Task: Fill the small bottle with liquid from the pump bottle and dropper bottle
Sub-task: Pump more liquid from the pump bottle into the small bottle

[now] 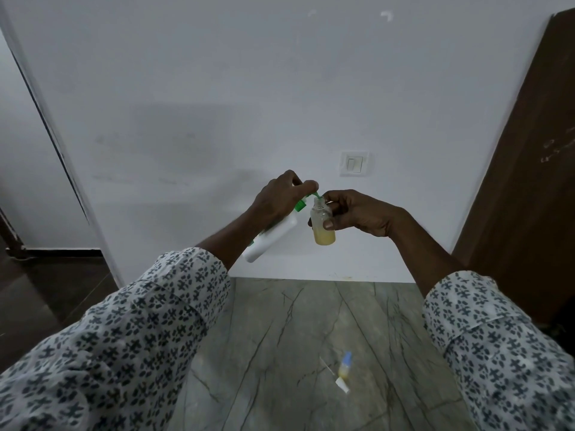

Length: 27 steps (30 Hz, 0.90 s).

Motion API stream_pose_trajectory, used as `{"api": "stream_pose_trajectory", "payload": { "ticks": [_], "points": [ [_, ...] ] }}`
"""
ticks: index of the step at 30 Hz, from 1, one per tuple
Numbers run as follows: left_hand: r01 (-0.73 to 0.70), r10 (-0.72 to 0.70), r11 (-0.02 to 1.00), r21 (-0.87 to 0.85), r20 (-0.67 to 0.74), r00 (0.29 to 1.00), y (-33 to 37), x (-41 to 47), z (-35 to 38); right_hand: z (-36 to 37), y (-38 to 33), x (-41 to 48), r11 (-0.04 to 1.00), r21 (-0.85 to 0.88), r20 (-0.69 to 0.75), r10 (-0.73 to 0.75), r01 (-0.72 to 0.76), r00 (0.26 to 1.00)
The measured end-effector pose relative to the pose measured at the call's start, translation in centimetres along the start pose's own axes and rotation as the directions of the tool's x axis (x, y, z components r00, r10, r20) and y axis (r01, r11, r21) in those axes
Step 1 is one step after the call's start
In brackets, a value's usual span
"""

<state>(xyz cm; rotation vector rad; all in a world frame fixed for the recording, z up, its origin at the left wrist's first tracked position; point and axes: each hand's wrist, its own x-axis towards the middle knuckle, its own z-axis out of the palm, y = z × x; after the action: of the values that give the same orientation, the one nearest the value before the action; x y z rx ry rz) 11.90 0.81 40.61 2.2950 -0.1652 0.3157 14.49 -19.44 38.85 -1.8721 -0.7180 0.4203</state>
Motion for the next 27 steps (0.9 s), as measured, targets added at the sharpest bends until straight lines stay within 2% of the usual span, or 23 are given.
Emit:
{"api": "stream_pose_trajectory", "payload": {
  "ticks": [12,27],
  "points": [
    [-0.006,0.006,1.0,-0.014,0.031,1.0,-0.18,0.0,0.26,-0.06,0.16,0.13,1.0,0.022,-0.032,0.001,0.0,0.999],
    [0.0,0.0,1.0,-0.021,0.019,1.0,0.26,0.1,0.38,0.3,0.95,0.47,0.998,0.058,-0.003,0.013,-0.013,1.0]
  ]
}}
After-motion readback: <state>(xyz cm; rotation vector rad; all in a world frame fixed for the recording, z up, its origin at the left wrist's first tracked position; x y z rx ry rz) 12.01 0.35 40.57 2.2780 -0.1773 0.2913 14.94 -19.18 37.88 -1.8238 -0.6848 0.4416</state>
